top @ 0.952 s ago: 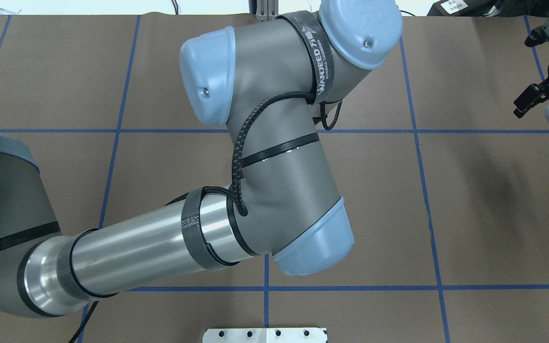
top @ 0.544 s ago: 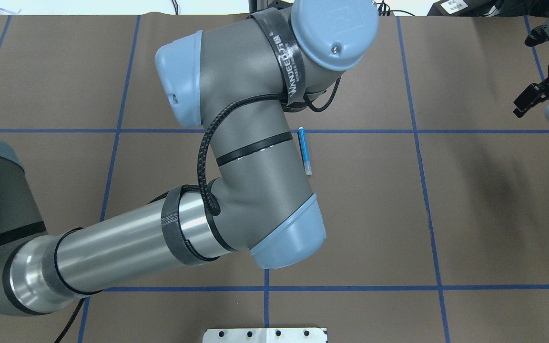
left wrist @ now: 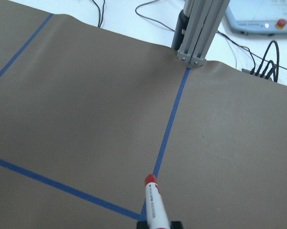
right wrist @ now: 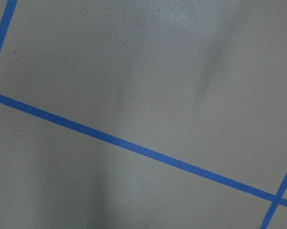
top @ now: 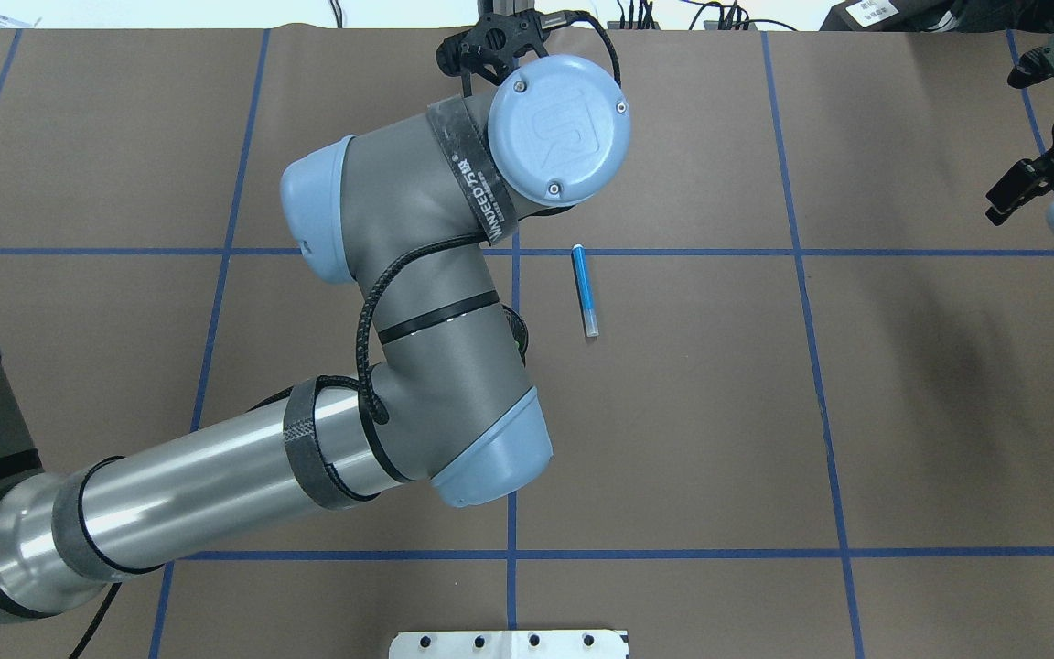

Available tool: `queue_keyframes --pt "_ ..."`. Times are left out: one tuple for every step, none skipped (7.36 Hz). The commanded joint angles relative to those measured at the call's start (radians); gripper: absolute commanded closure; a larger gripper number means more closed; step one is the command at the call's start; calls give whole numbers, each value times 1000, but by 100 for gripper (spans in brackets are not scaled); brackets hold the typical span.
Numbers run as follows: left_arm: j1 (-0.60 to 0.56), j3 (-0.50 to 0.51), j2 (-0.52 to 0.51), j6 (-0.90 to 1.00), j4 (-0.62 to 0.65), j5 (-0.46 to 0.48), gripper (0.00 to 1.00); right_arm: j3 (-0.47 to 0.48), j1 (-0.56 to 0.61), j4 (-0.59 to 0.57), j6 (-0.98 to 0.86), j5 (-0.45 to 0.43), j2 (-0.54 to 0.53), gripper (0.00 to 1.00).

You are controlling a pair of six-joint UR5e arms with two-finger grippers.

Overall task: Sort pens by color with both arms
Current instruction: 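Lift the red-capped marker out of the cup with the left gripper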

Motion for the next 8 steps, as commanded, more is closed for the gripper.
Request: queue_keyframes --pt "46 130 2 -140 -150 155 100 -1 -1 0 2 1 2 1" --pt "67 191 -2 -203 -220 215 100 -1 -1 0 2 2 2 1" --pt "89 224 -7 -241 -261 263 100 1 -1 0 6 1 2 1" --pt "101 257 -12 -304 -265 293 100 1 0 0 6 2 0 1" --pt "121 282 -13 -337 -287 323 100 1 -1 0 6 -1 2 1" --pt "147 302 -13 -346 -298 358 100 -1 -1 0 5 1 2 1" --pt "170 304 -12 -357 -301 378 100 -1 -1 0 3 1 2 1" --pt "190 324 -12 -395 -301 405 100 -1 -1 0 3 1 2 1"
